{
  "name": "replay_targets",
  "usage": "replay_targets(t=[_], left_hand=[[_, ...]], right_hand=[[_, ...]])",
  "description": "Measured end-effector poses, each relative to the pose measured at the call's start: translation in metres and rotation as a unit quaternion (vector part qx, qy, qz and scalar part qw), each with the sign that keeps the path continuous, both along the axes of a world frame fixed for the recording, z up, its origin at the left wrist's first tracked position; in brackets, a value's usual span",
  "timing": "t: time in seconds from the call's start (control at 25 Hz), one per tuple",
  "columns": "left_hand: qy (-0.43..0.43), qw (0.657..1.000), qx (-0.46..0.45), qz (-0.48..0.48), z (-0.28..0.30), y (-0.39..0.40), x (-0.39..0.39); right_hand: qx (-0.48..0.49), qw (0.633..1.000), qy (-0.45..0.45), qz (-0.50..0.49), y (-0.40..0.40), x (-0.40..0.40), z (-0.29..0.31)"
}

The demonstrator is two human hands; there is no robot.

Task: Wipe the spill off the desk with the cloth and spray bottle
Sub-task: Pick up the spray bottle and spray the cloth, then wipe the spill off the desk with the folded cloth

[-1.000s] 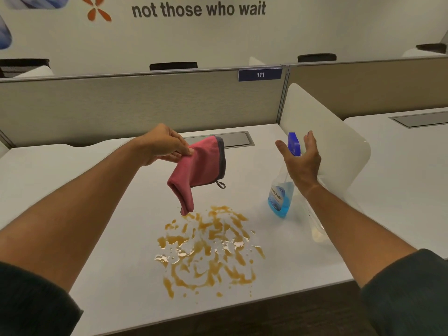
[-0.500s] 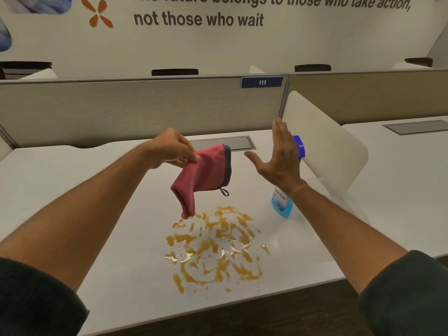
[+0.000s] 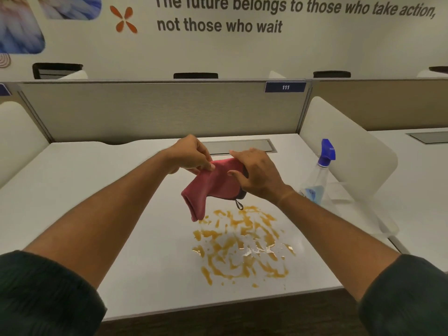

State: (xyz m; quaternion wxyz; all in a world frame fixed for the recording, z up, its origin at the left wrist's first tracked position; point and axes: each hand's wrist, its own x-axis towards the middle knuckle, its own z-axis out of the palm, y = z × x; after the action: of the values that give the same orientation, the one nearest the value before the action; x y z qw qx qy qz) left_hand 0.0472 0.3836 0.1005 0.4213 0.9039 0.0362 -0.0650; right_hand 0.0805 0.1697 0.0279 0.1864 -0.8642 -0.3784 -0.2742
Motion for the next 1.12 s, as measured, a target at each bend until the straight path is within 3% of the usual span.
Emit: replay_targets(t=[0.36, 0.6, 0.8, 1.12], left_hand=[[-0.039, 0.999, 0.033, 0.000, -0.018, 0.055, -0.032], [-0.064, 0.987, 0.144, -0.027, -0.045, 0.069, -0.044], [-0.061, 0.981, 0.185, 0.010, -0.063, 0.082, -0.038], [-0.052, 0.960, 0.275, -0.010, -0.094, 0.062, -0.017]], right_hand=[[0.007, 0.996, 0.048, 0.078, 0.061, -0.014, 0.029], [0.010, 0.993, 0.068, 0.095, 0.081, -0.013, 0.031], [-0.015, 0.988, 0.131, 0.081, 0.067, -0.002, 0.010], [-0.068, 0.974, 0.214, 0.027, 0.054, 0.019, -0.046]])
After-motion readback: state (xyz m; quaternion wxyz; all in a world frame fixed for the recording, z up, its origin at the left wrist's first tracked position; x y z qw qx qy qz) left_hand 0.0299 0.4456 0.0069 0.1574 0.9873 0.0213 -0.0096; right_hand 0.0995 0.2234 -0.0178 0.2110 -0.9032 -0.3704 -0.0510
